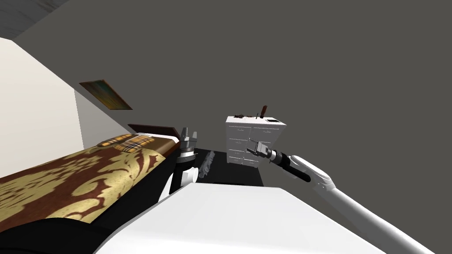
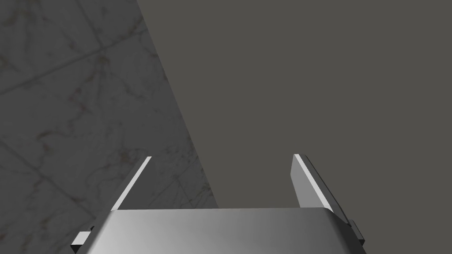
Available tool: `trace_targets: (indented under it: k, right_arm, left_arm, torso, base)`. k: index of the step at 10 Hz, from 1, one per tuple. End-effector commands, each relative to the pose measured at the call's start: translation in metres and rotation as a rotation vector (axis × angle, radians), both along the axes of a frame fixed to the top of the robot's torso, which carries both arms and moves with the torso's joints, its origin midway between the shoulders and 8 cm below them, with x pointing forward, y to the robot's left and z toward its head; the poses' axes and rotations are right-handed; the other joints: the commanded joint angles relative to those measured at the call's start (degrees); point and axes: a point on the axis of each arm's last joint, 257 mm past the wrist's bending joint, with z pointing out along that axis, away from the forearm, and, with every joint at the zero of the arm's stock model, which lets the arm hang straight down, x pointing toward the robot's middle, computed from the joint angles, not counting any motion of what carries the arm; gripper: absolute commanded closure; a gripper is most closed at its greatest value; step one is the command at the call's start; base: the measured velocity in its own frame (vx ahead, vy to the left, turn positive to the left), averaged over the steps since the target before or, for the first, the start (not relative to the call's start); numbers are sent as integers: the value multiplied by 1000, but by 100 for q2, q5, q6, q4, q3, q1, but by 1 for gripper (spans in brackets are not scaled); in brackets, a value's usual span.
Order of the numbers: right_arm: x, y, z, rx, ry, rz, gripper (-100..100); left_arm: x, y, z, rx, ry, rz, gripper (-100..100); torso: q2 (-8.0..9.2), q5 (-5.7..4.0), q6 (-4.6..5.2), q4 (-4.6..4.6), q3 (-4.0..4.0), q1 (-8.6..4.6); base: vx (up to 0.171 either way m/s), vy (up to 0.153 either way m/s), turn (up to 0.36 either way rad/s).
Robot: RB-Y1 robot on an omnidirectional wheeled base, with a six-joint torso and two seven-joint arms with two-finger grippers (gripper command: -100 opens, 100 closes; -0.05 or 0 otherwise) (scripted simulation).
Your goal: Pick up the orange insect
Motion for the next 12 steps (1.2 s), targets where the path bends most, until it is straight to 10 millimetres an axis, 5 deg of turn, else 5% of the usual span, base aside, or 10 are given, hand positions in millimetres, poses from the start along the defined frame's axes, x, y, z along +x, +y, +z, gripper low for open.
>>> trace_targets:
  k: [1, 5, 12]
  right_arm:
    - [2, -13, -14, -77, 4, 8, -100]
    - [5, -37, -32, -220, 1, 31, -100]
    - [15, -122, -67, -583, 14, 71, -100]
  left_arm:
    - [0, 0, 0, 0, 0, 0, 0]
    - [0, 0, 0, 0, 0, 0, 0]
    - [0, 0, 0, 0, 0, 0, 0]
  torso:
    - [0, 0, 0, 0, 0, 0]
    - [-23, -1, 2, -4, -12, -4]
    - [-44, -2, 0, -9, -24, -6]
  base:
    - [-100, 40, 45]
    - [-32, 25, 35]
    - [-18, 31, 72]
